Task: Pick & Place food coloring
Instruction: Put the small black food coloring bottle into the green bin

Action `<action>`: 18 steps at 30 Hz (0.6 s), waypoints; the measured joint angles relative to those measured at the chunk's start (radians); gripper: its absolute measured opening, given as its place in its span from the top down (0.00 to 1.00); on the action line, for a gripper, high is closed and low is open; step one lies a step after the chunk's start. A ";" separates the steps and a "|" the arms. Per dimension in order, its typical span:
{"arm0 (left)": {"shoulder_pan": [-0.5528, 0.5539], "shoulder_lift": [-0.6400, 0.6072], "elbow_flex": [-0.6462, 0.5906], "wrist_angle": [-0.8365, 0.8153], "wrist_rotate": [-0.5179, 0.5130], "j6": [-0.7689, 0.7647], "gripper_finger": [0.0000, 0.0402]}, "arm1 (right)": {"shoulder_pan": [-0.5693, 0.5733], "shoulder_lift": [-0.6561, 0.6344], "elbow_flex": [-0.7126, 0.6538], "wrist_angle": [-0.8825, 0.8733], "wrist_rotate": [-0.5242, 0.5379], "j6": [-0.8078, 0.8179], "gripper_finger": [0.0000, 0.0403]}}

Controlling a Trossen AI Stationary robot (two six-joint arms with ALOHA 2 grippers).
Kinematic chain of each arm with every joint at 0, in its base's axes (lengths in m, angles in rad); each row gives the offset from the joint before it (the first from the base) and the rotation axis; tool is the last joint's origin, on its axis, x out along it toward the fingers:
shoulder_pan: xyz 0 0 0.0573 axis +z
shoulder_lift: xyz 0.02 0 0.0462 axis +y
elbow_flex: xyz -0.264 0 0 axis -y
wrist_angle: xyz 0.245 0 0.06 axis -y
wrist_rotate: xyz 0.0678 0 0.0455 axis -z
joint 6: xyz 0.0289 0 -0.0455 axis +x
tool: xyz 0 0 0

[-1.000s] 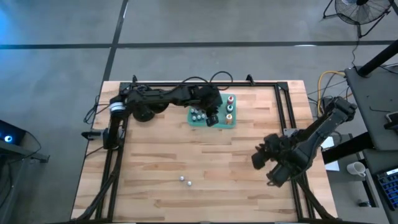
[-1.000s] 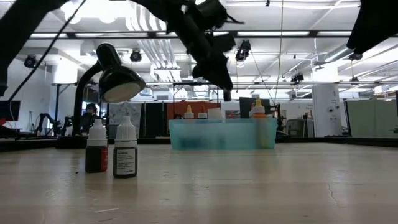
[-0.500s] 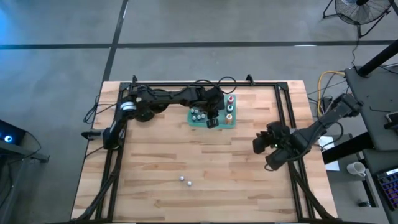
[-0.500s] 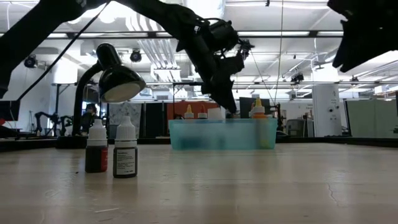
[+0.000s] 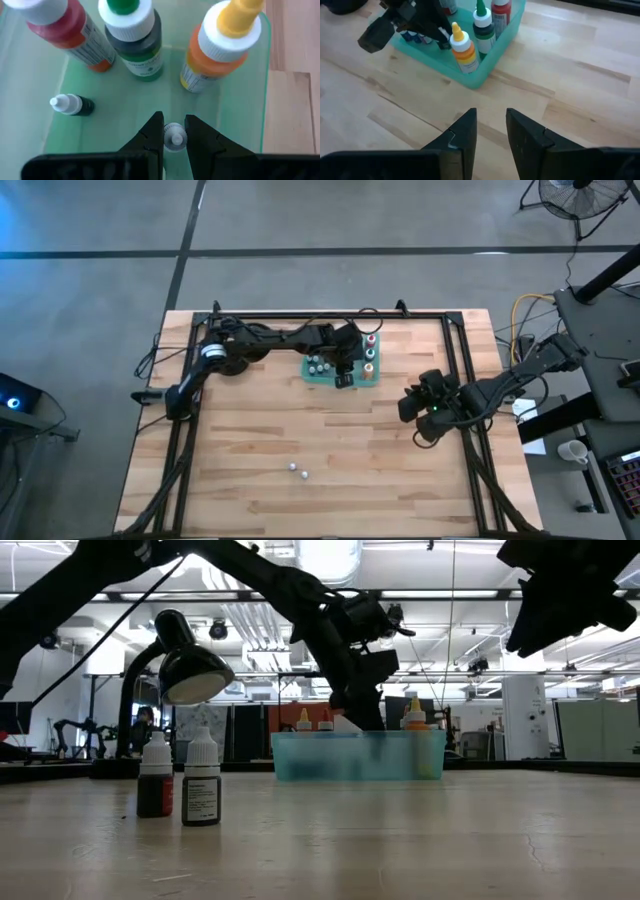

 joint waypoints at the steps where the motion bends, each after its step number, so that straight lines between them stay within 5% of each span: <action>1: 0.000 0.003 0.000 0.000 0.000 0.000 0.91 | 0.000 0.000 0.000 0.000 0.000 -0.004 0.75; 18: 0.001 0.053 0.000 0.018 0.000 -0.001 0.80 | 0.000 0.000 -0.001 -0.002 -0.003 -0.020 0.77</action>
